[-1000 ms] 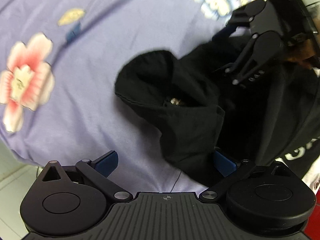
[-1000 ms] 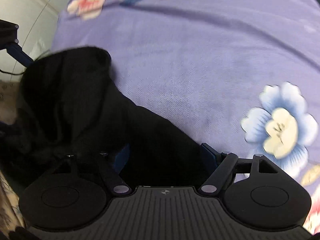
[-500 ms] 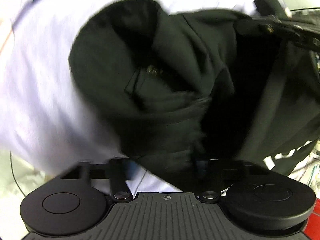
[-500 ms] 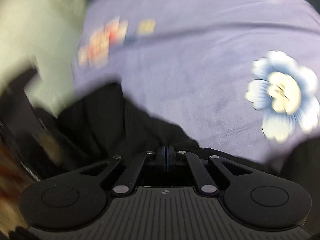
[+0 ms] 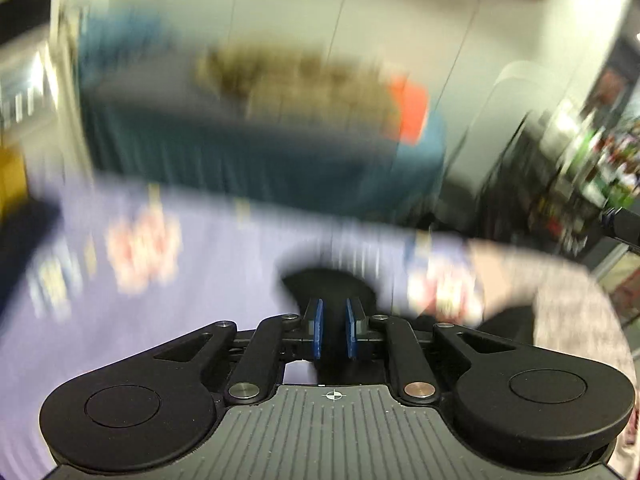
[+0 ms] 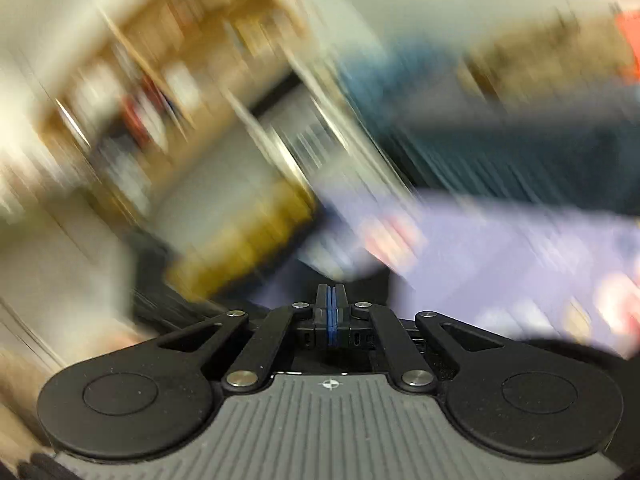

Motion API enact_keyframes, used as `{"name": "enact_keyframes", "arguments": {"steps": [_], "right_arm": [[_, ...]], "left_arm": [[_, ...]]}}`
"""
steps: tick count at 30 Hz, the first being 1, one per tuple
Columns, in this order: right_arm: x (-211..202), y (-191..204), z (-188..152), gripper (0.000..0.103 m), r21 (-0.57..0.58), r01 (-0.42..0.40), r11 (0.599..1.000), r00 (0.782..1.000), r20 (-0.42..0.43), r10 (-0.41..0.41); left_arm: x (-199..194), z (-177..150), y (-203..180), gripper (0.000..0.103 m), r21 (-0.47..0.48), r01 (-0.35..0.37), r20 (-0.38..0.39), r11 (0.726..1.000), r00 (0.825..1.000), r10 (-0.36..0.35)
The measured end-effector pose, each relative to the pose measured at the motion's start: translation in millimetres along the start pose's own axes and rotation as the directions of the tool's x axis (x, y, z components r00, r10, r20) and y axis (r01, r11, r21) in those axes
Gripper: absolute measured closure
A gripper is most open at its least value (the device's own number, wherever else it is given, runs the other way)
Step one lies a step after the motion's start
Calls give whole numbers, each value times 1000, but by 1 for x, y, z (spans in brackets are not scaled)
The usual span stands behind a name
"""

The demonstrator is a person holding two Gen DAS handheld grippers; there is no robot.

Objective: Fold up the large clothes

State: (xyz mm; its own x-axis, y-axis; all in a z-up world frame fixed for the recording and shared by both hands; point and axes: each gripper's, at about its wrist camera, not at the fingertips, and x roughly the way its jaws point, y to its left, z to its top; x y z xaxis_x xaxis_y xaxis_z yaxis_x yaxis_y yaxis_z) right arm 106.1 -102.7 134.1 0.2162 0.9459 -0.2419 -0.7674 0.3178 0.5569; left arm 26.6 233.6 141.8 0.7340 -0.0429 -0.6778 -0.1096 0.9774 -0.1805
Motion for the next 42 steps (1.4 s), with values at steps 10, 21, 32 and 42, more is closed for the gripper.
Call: {"name": "enact_keyframes", "arguments": {"steps": [10,21,32,42], "right_arm": [[30,-35,-80,9,-193,390,901,865,-259,-430],[14,-147,-230,32,297,611,734,757,-491,-431],[155,46,-291,85,270,2,963,758,-629,175],[155,80,-275,18,16,0,1000,815,-580,9]], "left_arm": [[50,-36,9,0,-43,-62,-274,997,960,48],[34,-200,62,0,-185,-232,-555,955,827,94],[3,-151,108,0,-257,-355,-421,899,878,226],[51,-169,107,0,-219,-354,-484,909,848,214]]}}
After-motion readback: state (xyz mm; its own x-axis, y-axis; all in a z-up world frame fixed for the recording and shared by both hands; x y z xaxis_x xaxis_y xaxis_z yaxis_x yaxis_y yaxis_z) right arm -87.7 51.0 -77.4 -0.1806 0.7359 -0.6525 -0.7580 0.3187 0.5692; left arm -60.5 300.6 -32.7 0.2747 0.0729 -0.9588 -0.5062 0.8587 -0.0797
